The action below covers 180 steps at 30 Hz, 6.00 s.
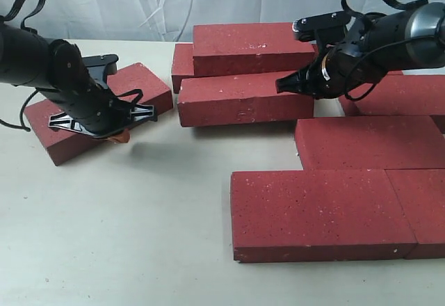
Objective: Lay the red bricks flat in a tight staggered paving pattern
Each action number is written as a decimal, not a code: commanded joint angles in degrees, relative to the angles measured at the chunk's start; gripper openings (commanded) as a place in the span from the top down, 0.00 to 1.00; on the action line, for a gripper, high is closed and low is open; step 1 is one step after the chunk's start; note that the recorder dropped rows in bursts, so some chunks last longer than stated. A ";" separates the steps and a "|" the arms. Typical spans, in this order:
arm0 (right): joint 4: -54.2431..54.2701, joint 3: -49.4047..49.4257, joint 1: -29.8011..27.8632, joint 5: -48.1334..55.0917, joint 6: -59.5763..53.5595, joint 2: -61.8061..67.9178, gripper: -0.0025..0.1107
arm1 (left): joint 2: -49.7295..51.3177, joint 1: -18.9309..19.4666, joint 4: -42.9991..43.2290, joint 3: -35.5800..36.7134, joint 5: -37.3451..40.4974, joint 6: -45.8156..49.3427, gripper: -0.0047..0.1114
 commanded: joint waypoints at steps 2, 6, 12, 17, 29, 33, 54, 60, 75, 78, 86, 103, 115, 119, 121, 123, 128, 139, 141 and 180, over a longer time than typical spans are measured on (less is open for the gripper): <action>3.70 -0.27 0.21 -3.62 -1.19 0.60 0.99 | -0.59 -0.25 -0.71 -0.07 -1.48 0.17 0.96; 3.67 -0.27 1.49 -4.51 -2.39 0.60 0.99 | -0.59 -0.25 -0.94 -0.07 -1.94 0.17 0.96; 3.67 -0.27 4.09 -4.77 -2.40 0.60 0.99 | -0.59 -0.25 -1.03 -0.07 -1.94 0.17 0.96; 3.45 -0.27 4.58 -4.52 -2.40 0.60 0.99 | -0.59 -0.25 -0.98 -0.07 -1.71 0.17 0.96; 19.52 -0.27 4.67 3.68 -17.49 -3.81 0.99 | -0.59 -0.25 -1.24 -0.07 -1.59 0.17 0.96; 37.46 -0.27 4.67 9.37 -36.89 -5.15 0.99 | -0.59 -0.25 -1.20 -0.07 -2.47 0.17 0.96; 55.03 -0.27 4.67 14.19 -51.35 -1.47 0.99 | 2.20 3.37 5.65 -6.43 -2.18 -0.06 0.96; 54.46 -0.27 4.67 12.84 -51.35 -1.09 0.99 | 1.96 4.03 6.71 -8.92 -0.70 -0.06 0.96; 54.68 -0.27 4.67 9.73 -51.35 -1.09 0.99 | 1.40 -0.90 -1.24 -10.69 0.00 -0.16 0.96; 54.80 -0.27 4.67 9.69 -51.35 -1.09 0.99 | 4.68 -1.31 -2.61 -10.86 -0.02 -0.16 0.96; 54.03 -0.27 4.67 5.48 -51.35 2.76 0.99 | 7.41 -1.31 -6.32 -12.22 -0.92 -0.16 0.96; 44.22 -0.27 4.67 1.20 -39.34 3.52 0.99 | 7.41 -1.31 -6.22 -12.22 1.08 -0.03 0.96; 47.15 -0.27 4.67 3.14 -39.21 -2.01 0.99 | 7.41 -1.31 -3.89 -12.22 -1.79 -0.03 0.96; 47.15 -0.27 4.67 2.22 -39.21 -4.40 0.99 | 8.00 -1.31 -7.44 -12.22 -2.58 -0.03 0.96; 47.15 -0.27 4.67 1.50 -39.21 -5.13 0.99 | 8.74 -1.31 -9.02 -12.22 -2.21 -0.03 0.96; 47.15 -0.27 4.67 1.09 -39.21 -5.43 0.99 | 9.15 -1.31 -10.76 -12.22 -2.21 0.13 0.96; 47.15 -0.27 4.67 0.70 -39.21 -5.27 0.99 | 9.44 -1.31 -11.74 -12.22 -2.55 0.52 0.96; 47.15 -0.27 4.67 0.25 -39.21 -5.27 0.99 | 9.44 -5.31 -12.27 -12.22 -6.34 1.03 0.96; 47.15 -0.27 4.67 0.35 -39.21 -5.27 0.99 | 9.44 -5.60 -12.85 -12.22 -6.45 1.03 0.96; 46.45 -0.27 4.67 -1.08 -39.21 -5.27 0.99 | 16.20 -12.27 -18.28 -17.53 -14.08 1.50 0.96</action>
